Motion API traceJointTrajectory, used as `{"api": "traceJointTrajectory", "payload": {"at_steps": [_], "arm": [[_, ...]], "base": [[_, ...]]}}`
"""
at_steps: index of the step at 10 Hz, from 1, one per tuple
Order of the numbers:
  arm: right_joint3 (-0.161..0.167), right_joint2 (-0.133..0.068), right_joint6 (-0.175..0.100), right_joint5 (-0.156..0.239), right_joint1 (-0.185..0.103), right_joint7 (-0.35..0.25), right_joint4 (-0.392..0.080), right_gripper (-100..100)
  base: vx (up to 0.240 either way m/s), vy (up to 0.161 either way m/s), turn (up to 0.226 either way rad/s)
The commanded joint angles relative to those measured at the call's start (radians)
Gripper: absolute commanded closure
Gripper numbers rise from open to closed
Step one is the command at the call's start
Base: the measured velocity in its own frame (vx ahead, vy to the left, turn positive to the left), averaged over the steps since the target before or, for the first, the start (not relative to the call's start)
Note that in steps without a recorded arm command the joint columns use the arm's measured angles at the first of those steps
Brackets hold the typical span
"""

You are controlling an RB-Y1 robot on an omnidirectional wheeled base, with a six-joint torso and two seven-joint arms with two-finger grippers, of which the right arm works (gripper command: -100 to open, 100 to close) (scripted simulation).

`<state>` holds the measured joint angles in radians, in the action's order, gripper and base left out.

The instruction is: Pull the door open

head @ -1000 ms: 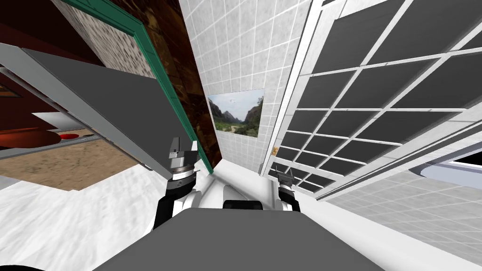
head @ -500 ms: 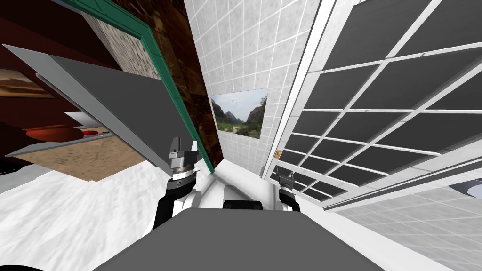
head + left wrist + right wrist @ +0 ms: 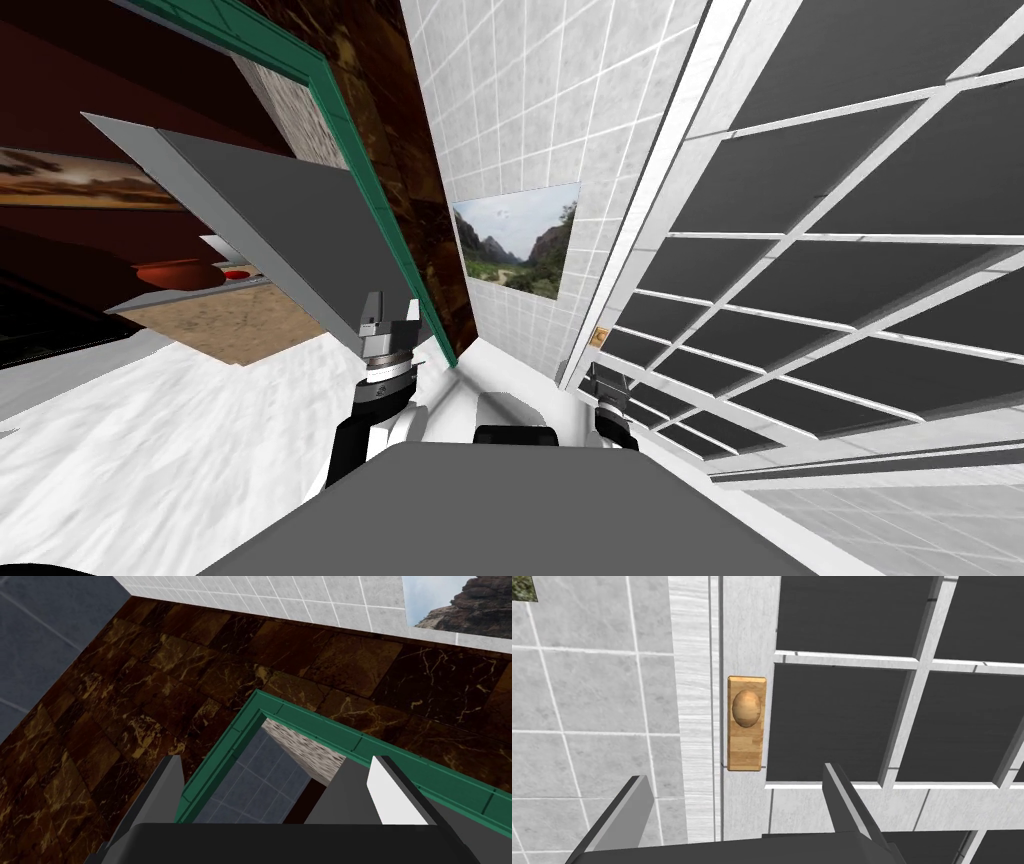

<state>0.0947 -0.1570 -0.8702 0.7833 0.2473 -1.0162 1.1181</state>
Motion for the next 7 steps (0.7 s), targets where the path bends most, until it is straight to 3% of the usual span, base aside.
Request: {"api": "traceJointTrajectory", "payload": {"at_steps": [1,7], "arm": [[0.002,-0.002,-0.014,0.015,-0.011,-0.024,-0.035,-100],[0.010,-0.008,-0.055,0.085,-0.036,-0.108,-0.144,-100]], "base": [[0.065,-0.064,0.091],[0.071,-0.078,0.119]]}}
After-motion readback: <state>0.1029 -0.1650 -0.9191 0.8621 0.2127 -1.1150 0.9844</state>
